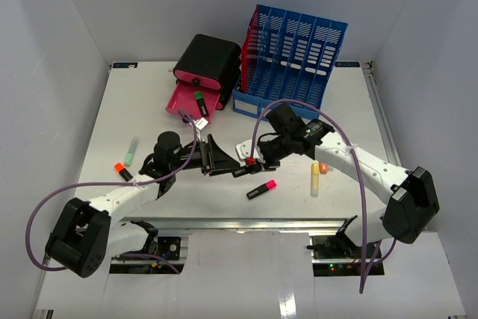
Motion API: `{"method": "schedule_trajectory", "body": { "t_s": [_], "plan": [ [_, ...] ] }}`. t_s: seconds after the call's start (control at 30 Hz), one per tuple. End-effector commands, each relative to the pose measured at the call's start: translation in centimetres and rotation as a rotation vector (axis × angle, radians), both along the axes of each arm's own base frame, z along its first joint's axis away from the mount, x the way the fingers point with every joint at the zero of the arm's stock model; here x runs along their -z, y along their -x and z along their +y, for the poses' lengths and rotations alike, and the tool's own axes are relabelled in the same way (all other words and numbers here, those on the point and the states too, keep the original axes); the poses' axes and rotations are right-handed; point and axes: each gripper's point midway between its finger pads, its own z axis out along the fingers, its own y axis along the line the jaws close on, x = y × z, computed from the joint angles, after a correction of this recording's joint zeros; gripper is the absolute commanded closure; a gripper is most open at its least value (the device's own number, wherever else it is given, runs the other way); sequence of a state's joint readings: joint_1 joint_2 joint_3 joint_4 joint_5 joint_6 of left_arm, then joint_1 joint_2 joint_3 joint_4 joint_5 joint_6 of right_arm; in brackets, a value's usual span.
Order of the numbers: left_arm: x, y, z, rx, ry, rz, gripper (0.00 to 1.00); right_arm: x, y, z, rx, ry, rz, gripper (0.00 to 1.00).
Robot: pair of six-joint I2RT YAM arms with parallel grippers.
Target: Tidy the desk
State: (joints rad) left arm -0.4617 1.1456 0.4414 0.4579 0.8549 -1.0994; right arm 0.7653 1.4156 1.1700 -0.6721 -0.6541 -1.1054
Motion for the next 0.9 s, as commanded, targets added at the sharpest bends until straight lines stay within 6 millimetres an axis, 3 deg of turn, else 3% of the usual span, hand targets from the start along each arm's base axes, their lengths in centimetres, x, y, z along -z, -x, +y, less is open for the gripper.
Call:
{"method": "schedule_trajectory", "body": {
  "t_s": [0.0,0.17,0.37,0.87],
  "plan": [
    [-2.0,0.8,-1.7,0.097,0.04,-0.09,0.25,-1.5,0.0,0.6,-0.013,-0.037,-0.057,0.92],
    [-0.3,1.5,-2.0,0.128,0.0,-0.041,0.31,-2.3,-0.9,0.8,0.018,-0.046,-0.097,0.92],
    [0.2,2.3,-1.8,0.154,-0.013,-0.035,0.38,-1.9,-1.0,0.7,0.022,-0.044,-0.108,0.92],
    [0.7,1.4,-2.8,0.186,-0.021,-0.006,0.55,-0.8,-0.3,1.1,-0.003,-0.003,-0.135,0.92]
  ]
}}
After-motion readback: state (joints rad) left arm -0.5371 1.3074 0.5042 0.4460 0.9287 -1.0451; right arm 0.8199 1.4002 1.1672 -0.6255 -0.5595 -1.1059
